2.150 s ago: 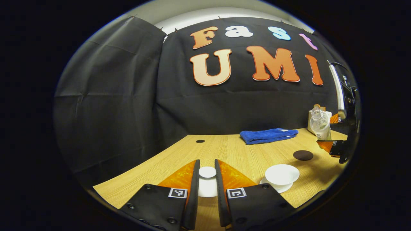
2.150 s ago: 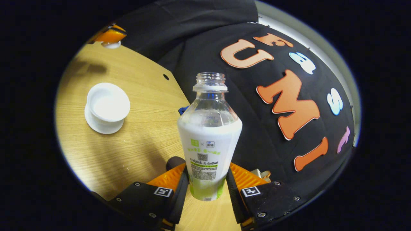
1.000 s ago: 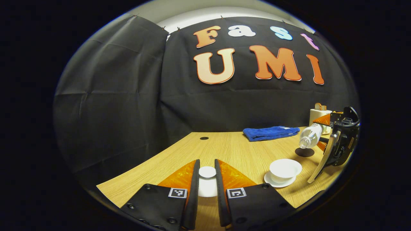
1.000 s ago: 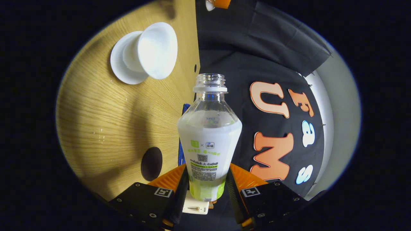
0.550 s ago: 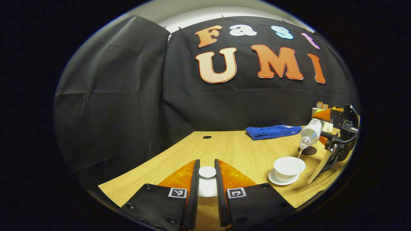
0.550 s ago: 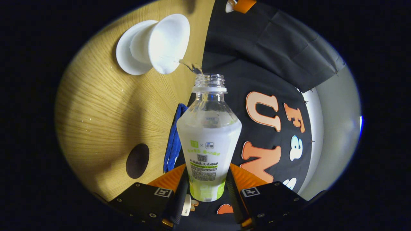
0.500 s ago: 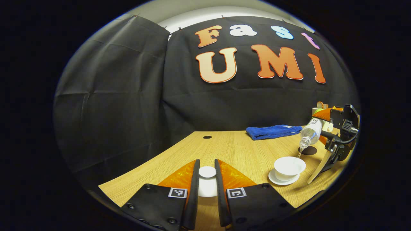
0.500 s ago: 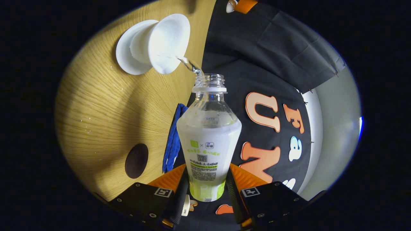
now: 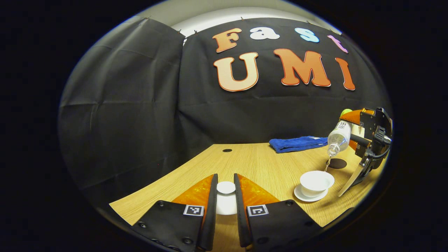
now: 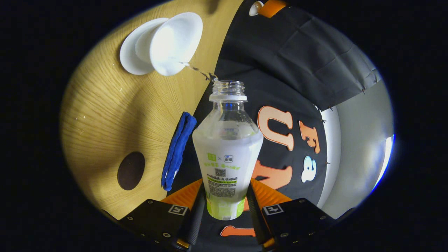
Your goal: Open the teacup lid with one hand, grasp the water bottle and pour water into the teacup with the other hand; after pouring, place the water bottle on the coaster and then close the teacup lid.
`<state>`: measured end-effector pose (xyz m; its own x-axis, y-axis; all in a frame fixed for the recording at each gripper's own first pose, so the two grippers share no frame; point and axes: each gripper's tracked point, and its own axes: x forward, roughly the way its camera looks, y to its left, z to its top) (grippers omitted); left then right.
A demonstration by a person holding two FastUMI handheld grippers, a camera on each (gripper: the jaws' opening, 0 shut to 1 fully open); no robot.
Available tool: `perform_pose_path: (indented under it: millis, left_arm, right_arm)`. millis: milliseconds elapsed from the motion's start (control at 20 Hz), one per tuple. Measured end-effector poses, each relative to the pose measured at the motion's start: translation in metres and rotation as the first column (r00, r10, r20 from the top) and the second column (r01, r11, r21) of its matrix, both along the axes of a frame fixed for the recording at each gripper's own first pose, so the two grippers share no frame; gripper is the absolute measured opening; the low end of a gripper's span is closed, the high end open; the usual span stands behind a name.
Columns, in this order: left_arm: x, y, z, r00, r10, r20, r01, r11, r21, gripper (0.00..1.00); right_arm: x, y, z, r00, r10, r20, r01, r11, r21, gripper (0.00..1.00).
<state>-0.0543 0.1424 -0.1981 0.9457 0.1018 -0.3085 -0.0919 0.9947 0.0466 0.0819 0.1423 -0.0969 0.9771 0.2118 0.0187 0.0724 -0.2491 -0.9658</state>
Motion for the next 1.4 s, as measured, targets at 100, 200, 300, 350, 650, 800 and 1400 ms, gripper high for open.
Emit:
perform_pose_path:
  millis: [100,200,300,350,650,800,1400]
  left_arm:
    - [0.000,-0.001,-0.001,1.000,-0.001,0.000,0.001,1.000,0.001,0.31]
    - [0.000,-0.003,0.000,1.000,-0.006,0.001,0.006,1.000,0.000,0.31]
    - [0.000,-0.006,-0.001,1.000,-0.010,0.000,0.010,1.000,0.000,0.28]
    - [0.001,-0.007,-0.002,1.000,-0.012,-0.001,0.012,1.000,-0.002,0.31]
    - [0.002,-0.006,0.000,1.000,-0.011,0.001,0.011,1.000,-0.002,0.31]
    - [0.002,-0.006,-0.001,1.000,-0.009,0.001,0.009,1.000,-0.001,0.31]
    - [-0.001,-0.004,-0.003,1.000,-0.004,-0.004,0.004,1.000,-0.001,0.31]
  right_arm:
    - [0.003,0.001,0.009,1.000,0.013,0.026,-0.012,1.000,-0.026,0.63]
    - [0.007,0.001,0.021,0.998,0.026,0.053,-0.023,0.999,-0.044,0.63]
    - [0.009,0.001,0.029,0.996,0.036,0.081,-0.032,0.998,-0.058,0.63]
    - [0.010,0.002,0.035,0.994,0.042,0.099,-0.035,0.997,-0.067,0.63]
    - [0.014,0.008,0.053,0.985,0.077,0.155,-0.064,0.994,-0.088,0.63]
    - [0.017,0.012,0.062,0.980,0.089,0.176,-0.074,0.993,-0.092,0.63]
    - [0.013,0.030,0.049,0.971,0.163,0.176,-0.132,0.975,-0.177,0.60]
